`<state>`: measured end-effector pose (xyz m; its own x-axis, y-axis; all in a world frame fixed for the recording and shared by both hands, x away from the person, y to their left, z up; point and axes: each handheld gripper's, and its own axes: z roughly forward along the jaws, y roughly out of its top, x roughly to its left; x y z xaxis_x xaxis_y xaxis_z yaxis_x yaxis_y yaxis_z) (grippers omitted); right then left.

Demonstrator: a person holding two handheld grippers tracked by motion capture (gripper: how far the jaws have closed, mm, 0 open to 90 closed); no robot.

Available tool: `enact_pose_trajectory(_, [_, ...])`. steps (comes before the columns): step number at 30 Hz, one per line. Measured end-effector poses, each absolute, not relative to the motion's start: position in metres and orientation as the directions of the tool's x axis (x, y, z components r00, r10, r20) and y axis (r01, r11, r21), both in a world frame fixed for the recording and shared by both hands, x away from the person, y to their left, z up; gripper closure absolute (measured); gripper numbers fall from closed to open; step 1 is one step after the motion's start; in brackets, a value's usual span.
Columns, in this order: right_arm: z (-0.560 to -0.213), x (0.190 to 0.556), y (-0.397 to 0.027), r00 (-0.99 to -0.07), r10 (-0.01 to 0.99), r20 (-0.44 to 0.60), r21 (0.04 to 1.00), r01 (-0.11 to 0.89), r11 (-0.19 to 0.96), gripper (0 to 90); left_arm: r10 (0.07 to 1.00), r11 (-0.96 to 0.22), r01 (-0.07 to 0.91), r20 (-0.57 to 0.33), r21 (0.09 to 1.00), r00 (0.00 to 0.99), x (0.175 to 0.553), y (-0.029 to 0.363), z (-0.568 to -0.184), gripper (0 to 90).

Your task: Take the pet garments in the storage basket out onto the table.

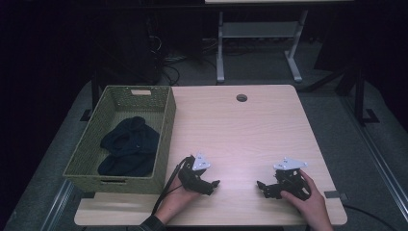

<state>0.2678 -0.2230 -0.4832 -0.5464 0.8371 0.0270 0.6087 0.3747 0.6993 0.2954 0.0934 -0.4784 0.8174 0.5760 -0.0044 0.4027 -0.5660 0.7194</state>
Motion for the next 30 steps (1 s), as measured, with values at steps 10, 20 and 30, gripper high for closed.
enact_pose_trajectory(10, [-0.4831, 0.2673, -0.2227, -0.544, 0.838, 0.033, 0.698, 0.613, 0.371, 0.0, 0.576, -0.566, 0.402, -0.004, 0.719, 0.818, 0.2954, 0.0934, -0.4784, 12.9])
enact_pose_trajectory(20, [-0.4831, 0.2671, -0.2228, -0.544, 0.838, 0.034, 0.697, 0.614, 0.371, 0.0, 0.576, -0.566, 0.403, -0.005, 0.719, 0.818, 0.2954, 0.0935, -0.4783, 12.9])
enact_pose_trajectory(30, [-0.4830, 0.2671, -0.2228, -0.544, 0.839, 0.034, 0.697, 0.614, 0.370, 0.0, 0.598, -0.561, 0.456, -0.042, 0.691, 0.800, 0.2983, 0.0918, -0.4727, 13.0])
